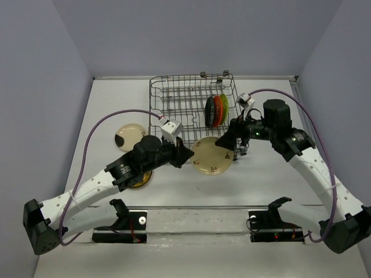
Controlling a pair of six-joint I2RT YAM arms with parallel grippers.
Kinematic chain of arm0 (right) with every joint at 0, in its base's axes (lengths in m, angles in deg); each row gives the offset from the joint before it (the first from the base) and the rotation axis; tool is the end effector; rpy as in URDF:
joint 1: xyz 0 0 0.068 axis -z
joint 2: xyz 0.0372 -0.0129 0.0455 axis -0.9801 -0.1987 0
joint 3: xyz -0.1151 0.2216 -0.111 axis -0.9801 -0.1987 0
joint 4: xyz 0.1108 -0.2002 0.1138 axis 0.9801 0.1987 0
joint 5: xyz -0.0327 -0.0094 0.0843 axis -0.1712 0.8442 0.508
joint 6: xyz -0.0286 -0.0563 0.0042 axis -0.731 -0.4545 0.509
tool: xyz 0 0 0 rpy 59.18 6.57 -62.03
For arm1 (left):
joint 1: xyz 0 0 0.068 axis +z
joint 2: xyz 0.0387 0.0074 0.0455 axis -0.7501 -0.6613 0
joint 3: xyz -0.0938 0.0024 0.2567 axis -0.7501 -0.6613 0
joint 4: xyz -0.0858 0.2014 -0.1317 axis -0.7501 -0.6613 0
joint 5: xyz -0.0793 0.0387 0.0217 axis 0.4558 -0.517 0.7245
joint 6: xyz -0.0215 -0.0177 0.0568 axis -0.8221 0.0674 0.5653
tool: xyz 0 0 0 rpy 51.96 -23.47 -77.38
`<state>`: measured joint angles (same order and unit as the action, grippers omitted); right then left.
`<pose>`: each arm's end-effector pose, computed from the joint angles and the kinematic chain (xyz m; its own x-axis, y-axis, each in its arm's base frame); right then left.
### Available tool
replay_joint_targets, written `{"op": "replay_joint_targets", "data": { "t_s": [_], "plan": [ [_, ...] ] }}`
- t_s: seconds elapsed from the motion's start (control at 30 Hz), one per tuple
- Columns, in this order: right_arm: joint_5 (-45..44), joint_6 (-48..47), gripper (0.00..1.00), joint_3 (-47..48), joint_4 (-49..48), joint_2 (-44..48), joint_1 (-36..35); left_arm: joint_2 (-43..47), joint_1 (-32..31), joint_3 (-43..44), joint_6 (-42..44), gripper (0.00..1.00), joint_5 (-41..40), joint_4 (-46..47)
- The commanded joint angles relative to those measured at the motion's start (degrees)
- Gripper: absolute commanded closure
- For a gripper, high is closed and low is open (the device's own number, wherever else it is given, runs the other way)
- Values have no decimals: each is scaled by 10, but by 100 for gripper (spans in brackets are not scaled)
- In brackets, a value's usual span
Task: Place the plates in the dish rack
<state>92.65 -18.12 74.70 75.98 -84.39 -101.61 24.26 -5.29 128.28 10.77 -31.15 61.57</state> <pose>0.1911 0.1146 0.3676 -0.5483 -0.0806 -0.8324 -0.7362 0.5187 0.4347 0.1285 -0.1814 0.3221 -0.4035 -0.0758 -0.9118 0.7478 0.5469 -0.3764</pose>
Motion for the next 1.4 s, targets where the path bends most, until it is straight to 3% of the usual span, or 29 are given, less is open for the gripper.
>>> {"op": "replay_joint_targets", "data": {
  "t_s": [0.0,0.13,0.17,0.23,0.27,0.3,0.33,0.37,0.43,0.53,0.67,0.83,0.97,1.07,1.2,1.37],
  "plan": [
    [33,-24,21,-8,-36,-7,-47,22,19,61,47,95,-8,-12],
    [31,-44,28,-6,-48,-20,-115,25,33,74,62,95,-15,-21],
    [18,-43,48,1,-56,-30,-130,28,35,75,65,95,-16,-20],
    [0,-27,74,5,-75,-36,-130,34,37,78,69,92,-27,-22],
    [-37,-18,93,9,-85,-41,-130,39,37,82,74,83,-65,-31],
    [-58,-8,93,15,-92,-46,-130,43,37,85,83,70,-88,-37],
    [-80,12,93,23,-98,-52,-130,54,37,90,96,44,-115,-46],
    [-100,21,93,34,-97,-61,-130,61,37,104,111,34,-151,-64],
    [-155,53,93,88,-95,-94,-130,89,38,113,148,17,-311,-70],
    [-277,80,93,134,-85,-156,-130,147,38,97,161,1,-398,-49],
    [-456,125,93,223,-56,-239,-130,224,39,31,158,1,-453,-15],
    [-618,163,93,304,-38,-345,-147,256,43,9,148,1,-444,-2],
    [-754,173,93,363,-26,-419,-176,232,98,12,121,1,-341,-2],
    [-827,176,93,399,-5,-466,-185,223,124,13,107,1,-298,-2],
    [-874,174,93,408,11,-495,-190,232,124,11,106,1,-300,-2],
    [-886,161,93,410,21,-522,-190,233,125,11,104,1,-301,-1]
  ]
}}
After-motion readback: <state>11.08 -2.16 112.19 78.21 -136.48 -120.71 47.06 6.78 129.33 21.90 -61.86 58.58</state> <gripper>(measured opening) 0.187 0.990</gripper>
